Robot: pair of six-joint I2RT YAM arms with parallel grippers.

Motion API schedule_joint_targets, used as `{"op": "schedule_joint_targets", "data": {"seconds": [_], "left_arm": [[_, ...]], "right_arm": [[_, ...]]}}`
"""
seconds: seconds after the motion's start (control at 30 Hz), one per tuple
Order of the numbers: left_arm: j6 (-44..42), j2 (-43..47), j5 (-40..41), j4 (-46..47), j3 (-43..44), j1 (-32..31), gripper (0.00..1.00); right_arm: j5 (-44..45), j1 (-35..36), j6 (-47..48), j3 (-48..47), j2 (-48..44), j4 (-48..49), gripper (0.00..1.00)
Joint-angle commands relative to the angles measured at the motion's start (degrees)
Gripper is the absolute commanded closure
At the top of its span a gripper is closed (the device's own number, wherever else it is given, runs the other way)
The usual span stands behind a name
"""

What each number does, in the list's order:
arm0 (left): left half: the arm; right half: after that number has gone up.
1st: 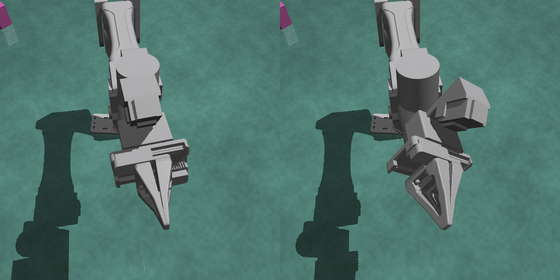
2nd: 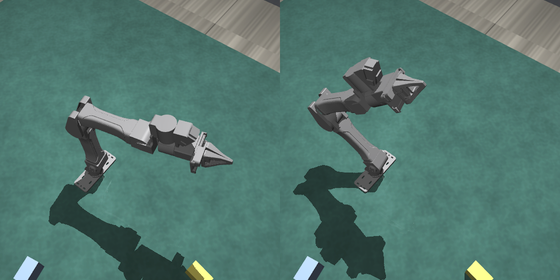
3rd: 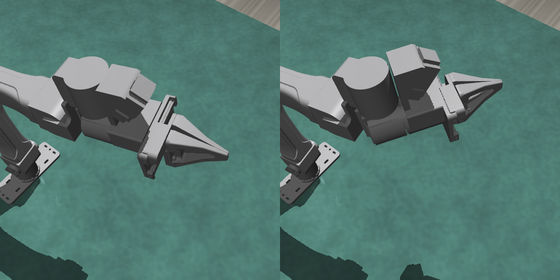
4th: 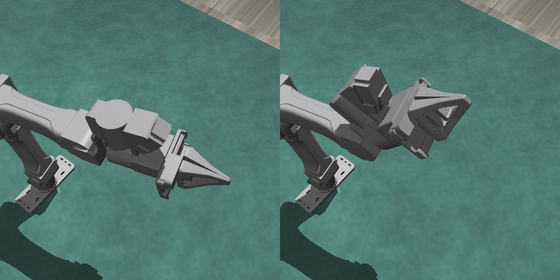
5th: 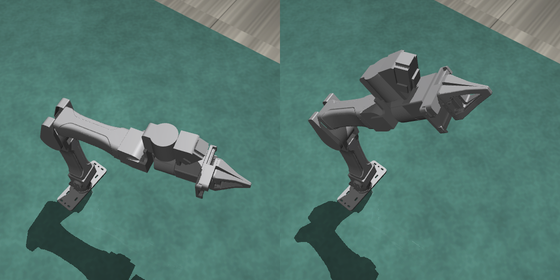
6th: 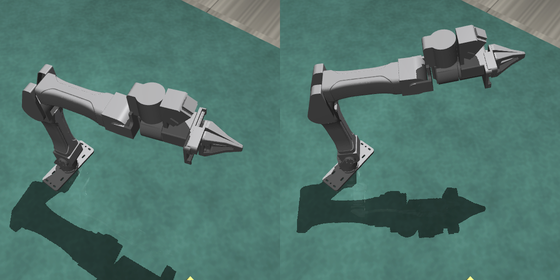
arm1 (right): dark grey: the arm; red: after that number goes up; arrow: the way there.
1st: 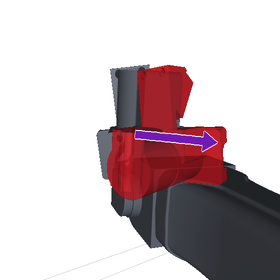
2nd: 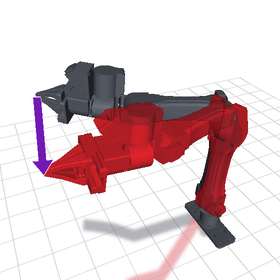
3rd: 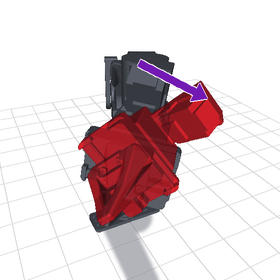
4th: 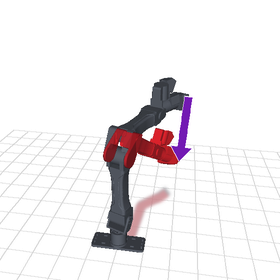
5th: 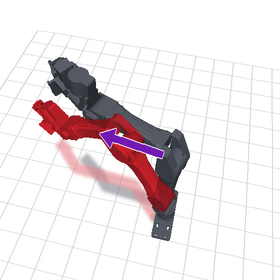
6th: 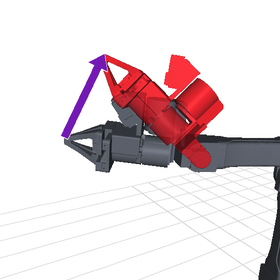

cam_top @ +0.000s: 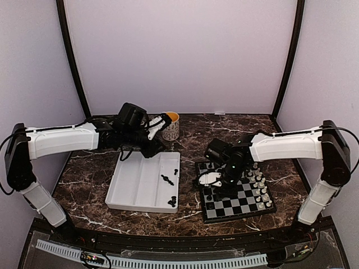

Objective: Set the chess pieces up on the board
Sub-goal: Place the pawn at c7.

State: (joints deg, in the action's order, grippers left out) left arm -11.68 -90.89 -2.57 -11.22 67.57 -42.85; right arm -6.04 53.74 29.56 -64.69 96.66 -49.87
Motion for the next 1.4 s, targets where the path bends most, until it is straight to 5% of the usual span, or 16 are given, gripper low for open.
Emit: {"op": "schedule_joint_targets", "data": {"seconds": [0.0, 0.9, 1.37], "left_arm": [[0.37, 0.31, -1.25, -1.53, 1.79, 0.34, 0.6], [0.39, -0.74, -3.13, -2.05, 2.21, 0.31, 0.6], [0.35, -0.65, -3.41, -2.27, 2.4, 0.33, 0.6]], "right_arm": [[1.77, 0.32, -0.89, -1.82, 1.05, 1.06, 0.93], [4.24, 0.32, -0.91, -1.58, 1.74, -0.12, 0.91], [3.5, 0.32, -1.52, -3.28, 1.45, -0.13, 0.78]]}}
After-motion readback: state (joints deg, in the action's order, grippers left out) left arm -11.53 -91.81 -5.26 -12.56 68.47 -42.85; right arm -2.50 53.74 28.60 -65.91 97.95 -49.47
